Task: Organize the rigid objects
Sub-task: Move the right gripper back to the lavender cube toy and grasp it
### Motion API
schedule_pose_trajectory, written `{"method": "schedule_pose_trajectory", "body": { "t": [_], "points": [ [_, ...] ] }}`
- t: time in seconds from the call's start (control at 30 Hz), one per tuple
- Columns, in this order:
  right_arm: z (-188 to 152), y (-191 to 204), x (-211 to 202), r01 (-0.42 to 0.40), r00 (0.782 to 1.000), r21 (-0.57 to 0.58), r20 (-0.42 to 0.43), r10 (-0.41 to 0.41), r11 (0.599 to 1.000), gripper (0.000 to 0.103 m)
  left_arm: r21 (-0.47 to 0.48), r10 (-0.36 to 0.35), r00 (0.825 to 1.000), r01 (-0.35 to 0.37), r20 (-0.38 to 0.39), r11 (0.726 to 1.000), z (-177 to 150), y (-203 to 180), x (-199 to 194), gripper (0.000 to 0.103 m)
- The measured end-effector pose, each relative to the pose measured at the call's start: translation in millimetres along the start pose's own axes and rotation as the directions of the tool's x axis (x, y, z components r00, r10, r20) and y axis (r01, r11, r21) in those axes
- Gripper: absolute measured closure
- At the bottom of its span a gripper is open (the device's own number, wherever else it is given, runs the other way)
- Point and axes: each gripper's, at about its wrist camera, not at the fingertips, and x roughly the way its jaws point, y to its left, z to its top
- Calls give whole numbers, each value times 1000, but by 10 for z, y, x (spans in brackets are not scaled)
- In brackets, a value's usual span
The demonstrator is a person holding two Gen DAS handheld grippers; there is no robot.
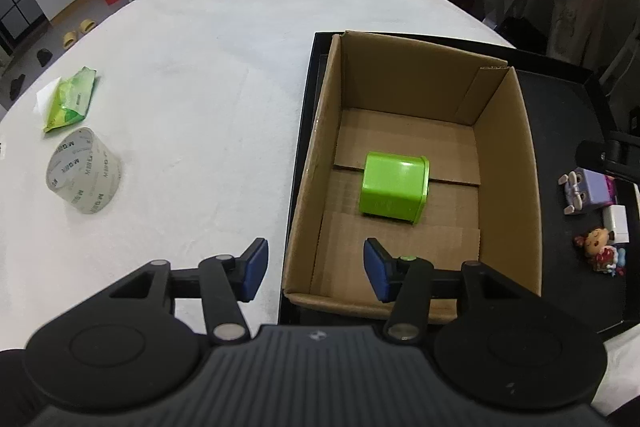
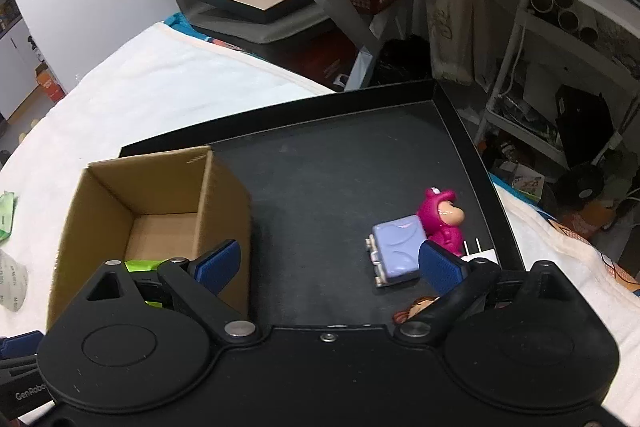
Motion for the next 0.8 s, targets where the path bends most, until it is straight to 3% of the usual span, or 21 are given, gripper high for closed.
{"method": "schedule_pose_trajectory", "body": {
  "t": [0.6,0.67,0.73,0.8],
  "points": [
    [-46,-358,633,26,992,8,-125,-25,1000,10,0,126,992,-126,-11,992,99,-296,172,46],
    [-62,-350,709,33,990,-10,-140,-34,999,19,-6,131,991,-131,-10,991,109,-307,171,46],
    [-75,-353,763,38,987,-12,-155,-39,999,47,-1,135,991,-135,-8,991,117,-327,176,46],
    [-85,-384,797,32,985,2,-171,-31,999,60,-3,141,990,-141,-9,990,124,-338,185,46]
  ]
}}
